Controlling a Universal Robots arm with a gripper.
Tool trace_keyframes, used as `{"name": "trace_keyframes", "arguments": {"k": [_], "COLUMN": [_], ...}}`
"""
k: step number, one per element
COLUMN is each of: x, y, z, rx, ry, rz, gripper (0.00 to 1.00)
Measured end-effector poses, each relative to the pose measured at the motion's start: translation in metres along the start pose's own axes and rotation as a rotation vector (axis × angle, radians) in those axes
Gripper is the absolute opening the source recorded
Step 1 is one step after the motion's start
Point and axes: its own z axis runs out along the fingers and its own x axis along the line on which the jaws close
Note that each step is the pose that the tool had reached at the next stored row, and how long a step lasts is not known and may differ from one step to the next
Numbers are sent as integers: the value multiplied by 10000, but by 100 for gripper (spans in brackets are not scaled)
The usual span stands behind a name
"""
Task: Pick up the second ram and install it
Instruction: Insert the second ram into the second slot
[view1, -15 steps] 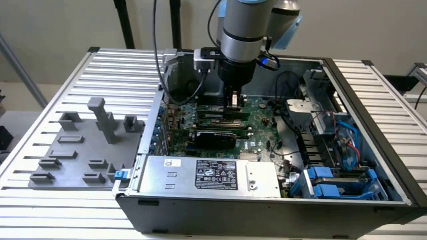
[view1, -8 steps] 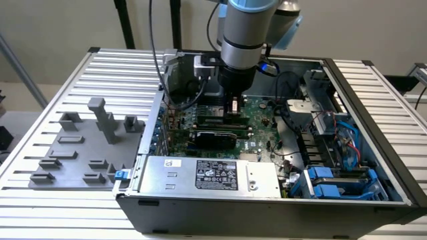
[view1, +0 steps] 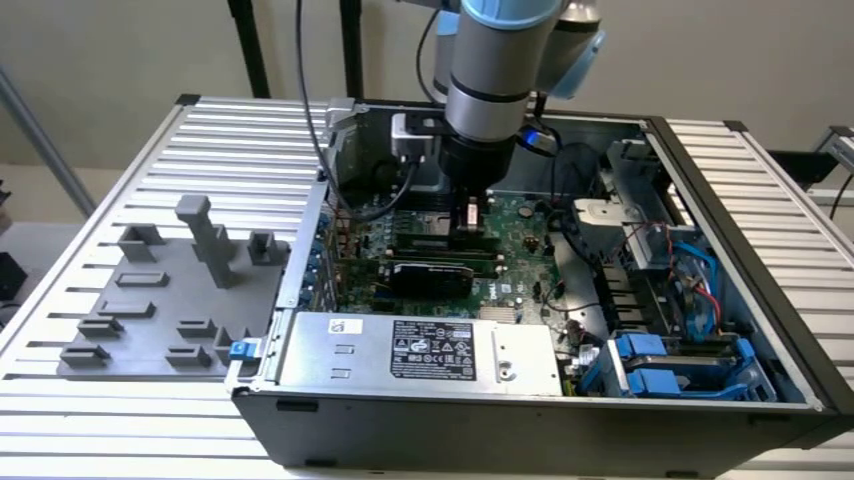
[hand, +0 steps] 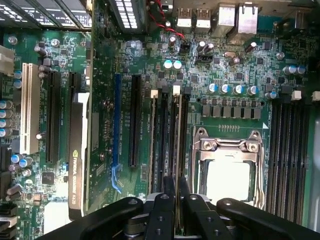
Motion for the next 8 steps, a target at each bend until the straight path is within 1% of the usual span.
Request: {"name": "trace_keyframes", "arguments": {"k": [8], "x": [23], "y": [-2], "z": [22], "rx": [-1], "ry": [1], "rz": [1], "gripper": [14]}}
